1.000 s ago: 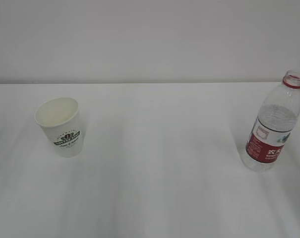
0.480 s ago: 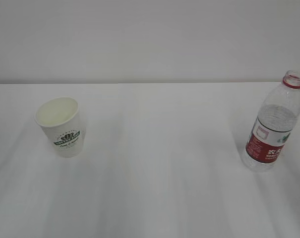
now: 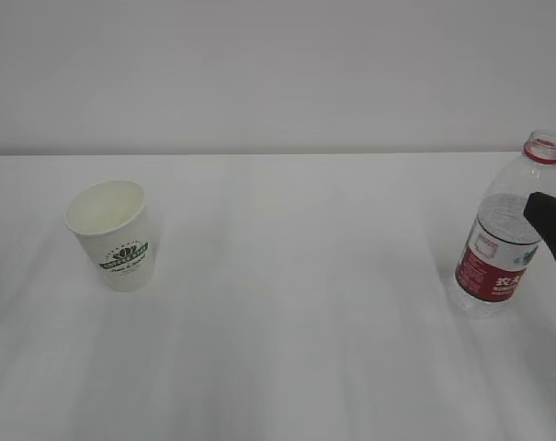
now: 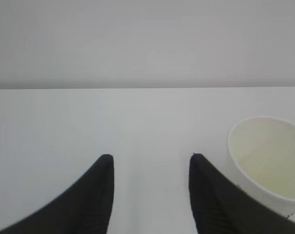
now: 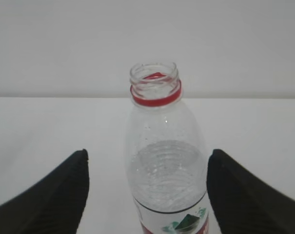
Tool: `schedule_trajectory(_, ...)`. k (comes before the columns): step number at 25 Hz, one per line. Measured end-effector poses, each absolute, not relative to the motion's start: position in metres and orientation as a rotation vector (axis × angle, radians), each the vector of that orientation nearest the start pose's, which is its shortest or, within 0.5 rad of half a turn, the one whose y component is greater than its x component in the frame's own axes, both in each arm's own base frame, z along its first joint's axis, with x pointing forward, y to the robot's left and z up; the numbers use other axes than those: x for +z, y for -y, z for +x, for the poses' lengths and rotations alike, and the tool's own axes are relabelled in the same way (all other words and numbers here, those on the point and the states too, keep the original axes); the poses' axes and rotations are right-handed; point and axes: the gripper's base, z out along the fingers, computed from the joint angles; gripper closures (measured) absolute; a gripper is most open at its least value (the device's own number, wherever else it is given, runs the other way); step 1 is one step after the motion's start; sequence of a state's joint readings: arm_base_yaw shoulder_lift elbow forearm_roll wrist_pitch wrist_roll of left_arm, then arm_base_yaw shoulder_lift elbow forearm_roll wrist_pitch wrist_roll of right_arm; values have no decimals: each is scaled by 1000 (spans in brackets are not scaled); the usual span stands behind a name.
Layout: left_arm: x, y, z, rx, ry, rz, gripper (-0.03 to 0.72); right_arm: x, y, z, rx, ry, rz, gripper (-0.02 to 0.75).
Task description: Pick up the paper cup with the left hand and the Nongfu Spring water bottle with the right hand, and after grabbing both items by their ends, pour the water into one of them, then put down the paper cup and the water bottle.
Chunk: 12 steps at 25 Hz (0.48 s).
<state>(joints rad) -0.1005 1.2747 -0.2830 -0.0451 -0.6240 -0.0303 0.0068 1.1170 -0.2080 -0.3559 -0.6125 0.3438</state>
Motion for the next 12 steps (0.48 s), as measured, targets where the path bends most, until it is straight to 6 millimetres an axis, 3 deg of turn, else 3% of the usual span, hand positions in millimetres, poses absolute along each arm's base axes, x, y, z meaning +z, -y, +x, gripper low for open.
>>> schedule_trajectory(12, 169, 23, 224, -108, -1931, 47, 326, 187, -20, 188, 236, -1882, -94, 170)
